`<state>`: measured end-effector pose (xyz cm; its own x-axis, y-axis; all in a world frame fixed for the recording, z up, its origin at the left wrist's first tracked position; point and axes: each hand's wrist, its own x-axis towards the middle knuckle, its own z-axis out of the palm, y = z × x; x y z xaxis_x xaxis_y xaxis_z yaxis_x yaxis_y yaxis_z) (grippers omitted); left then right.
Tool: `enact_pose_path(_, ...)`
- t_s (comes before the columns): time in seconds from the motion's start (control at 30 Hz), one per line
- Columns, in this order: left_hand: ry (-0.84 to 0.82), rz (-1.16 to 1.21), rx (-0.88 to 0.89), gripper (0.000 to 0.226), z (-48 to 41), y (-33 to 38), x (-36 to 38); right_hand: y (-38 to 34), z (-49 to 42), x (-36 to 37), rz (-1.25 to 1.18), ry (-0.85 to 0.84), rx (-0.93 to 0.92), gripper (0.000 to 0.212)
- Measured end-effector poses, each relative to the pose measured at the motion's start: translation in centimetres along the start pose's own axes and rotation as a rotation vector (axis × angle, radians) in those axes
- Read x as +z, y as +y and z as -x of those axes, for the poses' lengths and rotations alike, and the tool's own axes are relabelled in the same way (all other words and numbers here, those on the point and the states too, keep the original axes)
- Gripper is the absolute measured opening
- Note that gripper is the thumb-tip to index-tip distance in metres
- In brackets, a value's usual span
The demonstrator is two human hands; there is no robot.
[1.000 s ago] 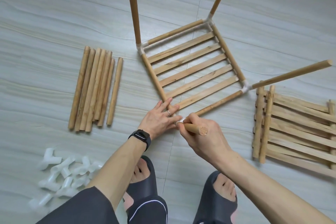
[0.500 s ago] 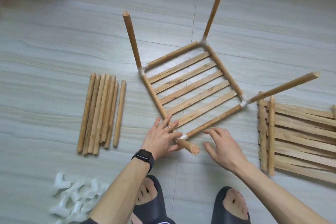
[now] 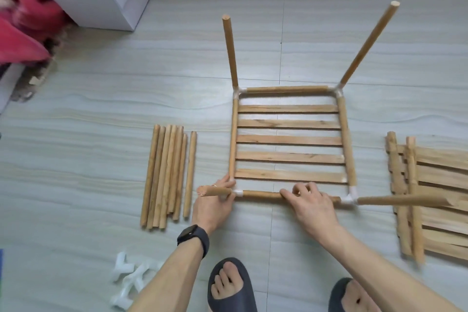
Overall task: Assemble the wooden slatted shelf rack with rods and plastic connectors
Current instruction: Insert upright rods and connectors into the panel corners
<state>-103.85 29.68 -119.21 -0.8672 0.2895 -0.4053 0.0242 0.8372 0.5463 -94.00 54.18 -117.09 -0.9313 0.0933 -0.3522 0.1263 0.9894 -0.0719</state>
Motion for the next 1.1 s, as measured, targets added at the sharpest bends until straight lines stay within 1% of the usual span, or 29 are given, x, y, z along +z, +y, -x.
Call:
enact_pose_path(0.07,0.036,-0.008,-0.040,0.030,0.3,-0.2,0.2,-0.5,0.3,0.3,-0.001,-0.007,0.006,0.042)
enact_pose_path(0.17,0.048,-0.083,-0.057,0.030,0.8,-0.4,0.7,-0.7,0.3,0.1,-0.013,-0.052,0.011,0.040)
enact_pose_path(0.27,0.042,-0.101,-0.054,0.027,1.3,-0.5,0.8,-0.5,0.1,0.5,-0.004,-0.109,0.017,0.043)
enact_pose_path(0.37,-0.004,-0.083,-0.045,0.034,2.1,-0.2,0.1,-0.5,0.2,0.5,0.024,-0.155,0.025,0.043)
enact_pose_path(0.43,0.032,-0.066,-0.046,0.037,3.2,-0.2,-0.8,-0.7,0.1,0.3,0.037,-0.175,0.035,0.042)
enact_pose_path(0.5,0.101,-0.185,-0.048,0.034,4.9,-0.8,-1.9,-1.4,-0.2,0.0,0.069,-0.127,0.034,0.038)
enact_pose_path(0.53,0.118,-0.270,-0.071,0.033,5.8,-1.5,-2.4,-2.0,-0.4,-0.2,0.075,-0.089,0.014,0.039)
enact_pose_path(0.57,0.122,-0.334,-0.112,0.033,6.9,-2.3,-2.9,-2.7,-0.8,-0.3,0.070,-0.070,-0.018,0.046)
enact_pose_path(0.63,0.110,-0.437,-0.230,0.034,9.2,-4.3,-3.7,-4.4,-1.5,-0.4,0.037,-0.126,-0.089,0.061)
enact_pose_path(0.7,0.079,-0.528,-0.353,0.043,11.5,-6.1,-4.5,-6.1,-2.2,0.1,0.007,-0.220,-0.132,0.071)
enact_pose_path(0.77,-0.021,-0.512,-0.439,0.059,13.4,-7.9,-4.6,-7.5,-2.3,0.7,0.040,-0.311,-0.154,0.077)
enact_pose_path(0.83,-0.162,-0.431,-0.451,0.070,14.6,-9.2,-4.4,-8.0,-1.9,1.5,0.089,-0.353,-0.161,0.084)
enact_pose_path(0.87,-0.212,-0.417,-0.438,0.070,14.8,-9.6,-4.2,-8.1,-1.6,1.7,0.112,-0.356,-0.162,0.086)
enact_pose_path(0.93,-0.237,-0.403,-0.417,0.062,14.8,-10.3,-3.9,-7.8,-1.4,1.6,0.153,-0.322,-0.178,0.089)
enact_pose_path(1.03,-0.216,-0.328,-0.404,0.040,14.2,-10.9,-3.7,-7.2,-1.2,1.3,0.194,-0.273,-0.226,0.095)
enact_pose_path(1.1,-0.220,-0.306,-0.375,0.030,13.6,-11.3,-3.8,-6.9,-1.0,1.4,0.219,-0.262,-0.258,0.097)
